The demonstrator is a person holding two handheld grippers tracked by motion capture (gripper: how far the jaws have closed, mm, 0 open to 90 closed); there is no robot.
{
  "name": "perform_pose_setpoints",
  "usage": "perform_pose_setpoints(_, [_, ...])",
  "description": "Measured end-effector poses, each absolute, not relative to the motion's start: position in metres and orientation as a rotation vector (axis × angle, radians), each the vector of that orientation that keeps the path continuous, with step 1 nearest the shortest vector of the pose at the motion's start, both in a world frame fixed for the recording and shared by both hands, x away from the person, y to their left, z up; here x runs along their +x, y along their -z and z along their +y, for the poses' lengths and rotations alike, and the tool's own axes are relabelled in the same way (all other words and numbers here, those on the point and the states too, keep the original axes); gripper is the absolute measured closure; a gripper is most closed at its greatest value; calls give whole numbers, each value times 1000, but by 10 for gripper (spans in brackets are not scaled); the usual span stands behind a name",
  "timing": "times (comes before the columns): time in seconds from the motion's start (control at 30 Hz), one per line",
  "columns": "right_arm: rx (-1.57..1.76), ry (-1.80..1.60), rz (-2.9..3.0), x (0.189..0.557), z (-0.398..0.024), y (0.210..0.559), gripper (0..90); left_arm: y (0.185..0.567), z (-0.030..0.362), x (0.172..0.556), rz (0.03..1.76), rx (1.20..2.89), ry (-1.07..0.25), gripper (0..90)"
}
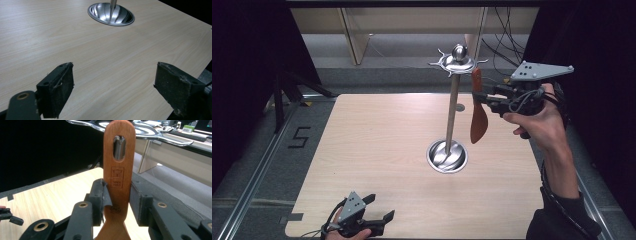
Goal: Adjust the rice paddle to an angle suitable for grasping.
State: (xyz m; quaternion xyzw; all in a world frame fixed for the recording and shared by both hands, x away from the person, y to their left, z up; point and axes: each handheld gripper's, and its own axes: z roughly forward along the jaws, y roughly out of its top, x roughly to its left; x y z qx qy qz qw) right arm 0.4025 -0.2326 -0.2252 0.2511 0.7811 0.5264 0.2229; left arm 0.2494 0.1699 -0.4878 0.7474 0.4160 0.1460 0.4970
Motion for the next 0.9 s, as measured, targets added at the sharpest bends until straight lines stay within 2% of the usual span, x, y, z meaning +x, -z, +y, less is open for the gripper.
perform_pose_setpoints(0.4, [725, -1501, 2128, 400, -234, 237, 656, 488, 169, 250, 1006, 1803, -337, 149])
perform_pose_setpoints(0.9, [794, -1525, 2052, 374, -258, 264, 526, 488, 171, 250, 1010, 1822, -347, 150])
